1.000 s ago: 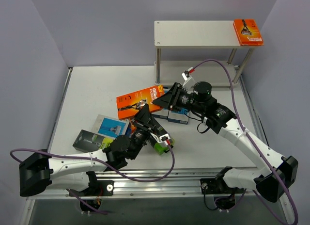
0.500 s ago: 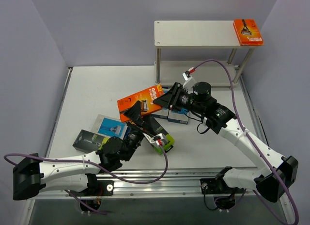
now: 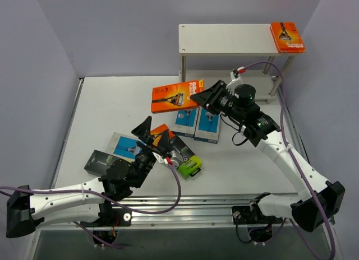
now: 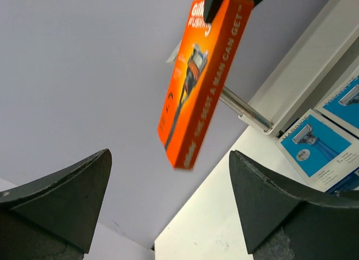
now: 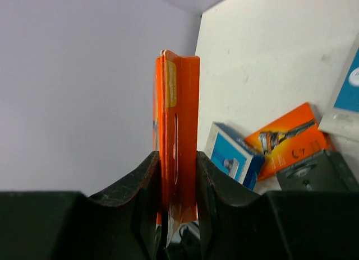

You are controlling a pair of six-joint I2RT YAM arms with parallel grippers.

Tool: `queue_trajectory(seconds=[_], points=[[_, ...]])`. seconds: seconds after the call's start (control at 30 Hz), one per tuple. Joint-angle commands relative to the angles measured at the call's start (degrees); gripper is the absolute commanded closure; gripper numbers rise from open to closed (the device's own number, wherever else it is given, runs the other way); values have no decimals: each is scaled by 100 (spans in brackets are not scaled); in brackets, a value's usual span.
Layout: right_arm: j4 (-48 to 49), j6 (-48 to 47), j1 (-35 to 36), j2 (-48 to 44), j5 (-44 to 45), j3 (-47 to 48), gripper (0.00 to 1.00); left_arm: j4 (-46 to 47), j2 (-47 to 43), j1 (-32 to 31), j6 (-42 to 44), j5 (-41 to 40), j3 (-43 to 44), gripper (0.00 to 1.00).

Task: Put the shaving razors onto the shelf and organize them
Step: Pass the shaving razor from the left arm to the right, then place the shaving razor onto shelf

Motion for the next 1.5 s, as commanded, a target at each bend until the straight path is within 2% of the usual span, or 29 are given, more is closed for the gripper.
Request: queue_trajectory(seconds=[0.0,0.1,0.4,0.6,0.93,1.43,1.47], points=[[546,235,-367,77,428,563,100,-245,-193,-10,-741,-177,277,6],[529,245,-648,235,814,1002,100,-306,-193,-10,-899,-291,365,6],[792,183,-851,806,3011,2004,100,-658,-360,7,-1470,-485,558,6],[1274,139,-860,1079,4416,2119,100,-904,-448,7,-1901,-581,681,6],[2040,-186,-895,1562,6131,2234,100,-1221,-360,-1,-2428,-617,840,6],[2673,323,-1132,2476,6950,2269,100,-1300,-105,-19,-2613,-423,787,6],[2726,376,-1150,2494,6994,2243,97,-1309,-53,-19,-2622,-406,787,6]])
